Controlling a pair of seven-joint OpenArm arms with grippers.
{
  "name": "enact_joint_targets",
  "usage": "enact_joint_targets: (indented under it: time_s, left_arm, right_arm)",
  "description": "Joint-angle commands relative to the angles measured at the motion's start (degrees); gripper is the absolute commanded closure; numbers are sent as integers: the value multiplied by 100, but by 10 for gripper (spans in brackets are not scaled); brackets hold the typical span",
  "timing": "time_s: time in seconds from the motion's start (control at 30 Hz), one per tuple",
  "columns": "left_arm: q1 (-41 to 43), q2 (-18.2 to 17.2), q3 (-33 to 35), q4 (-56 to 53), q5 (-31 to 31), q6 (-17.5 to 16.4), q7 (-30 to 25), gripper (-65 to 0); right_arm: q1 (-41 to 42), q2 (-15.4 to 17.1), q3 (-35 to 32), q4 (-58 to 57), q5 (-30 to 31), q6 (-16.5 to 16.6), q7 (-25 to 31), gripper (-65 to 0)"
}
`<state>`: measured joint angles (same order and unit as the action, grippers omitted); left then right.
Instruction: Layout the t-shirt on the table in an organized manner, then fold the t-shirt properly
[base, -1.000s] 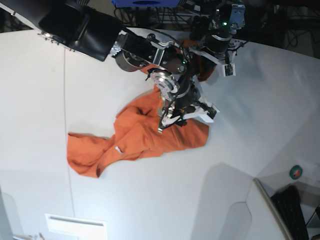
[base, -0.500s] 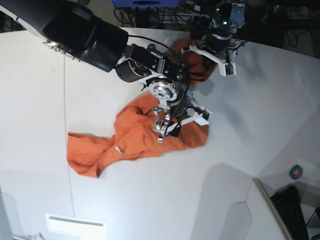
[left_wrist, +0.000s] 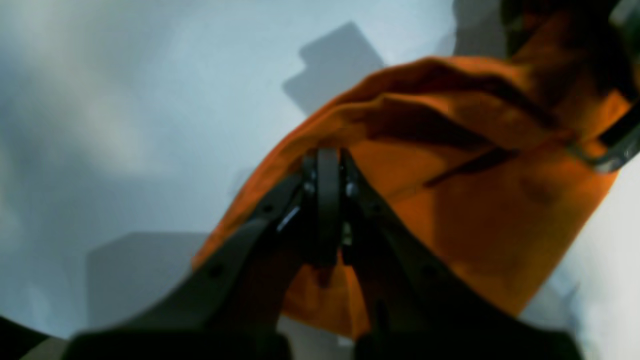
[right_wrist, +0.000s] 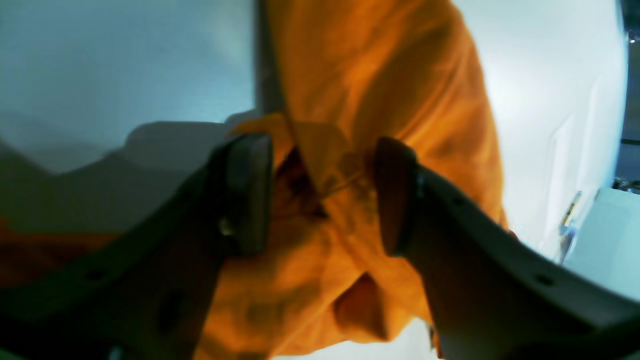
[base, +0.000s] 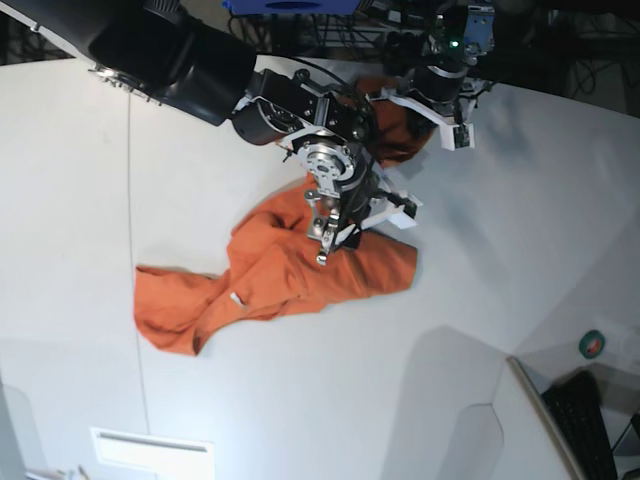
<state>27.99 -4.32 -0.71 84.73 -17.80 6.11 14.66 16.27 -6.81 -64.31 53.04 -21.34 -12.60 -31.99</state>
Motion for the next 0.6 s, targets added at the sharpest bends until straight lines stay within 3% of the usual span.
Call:
enact_joint_targets:
  time_s: [0.0,0.3,0.4,0.47,0.57]
  left_arm:
    - [80,-30,-21,24,35,106,139,0]
    - [80,-109,-21,24,35,106,139,0]
    - [80,-109,-21,24,35,106,139,0]
    - [63,-109,-21,24,35,106,139,0]
    - [28,-109,-21,15,44,106,139,0]
  right_arm:
    - [100,-88,36,90,-94,-63,38,-270]
    - [258,35,36,81,-94,-98,38,-252]
    - [302,61,36,90,-94,-98,38,-150]
    - [311,87,36,90,-94,-98,38,-18]
    - [311,96,45,90,-94,-98,30,0]
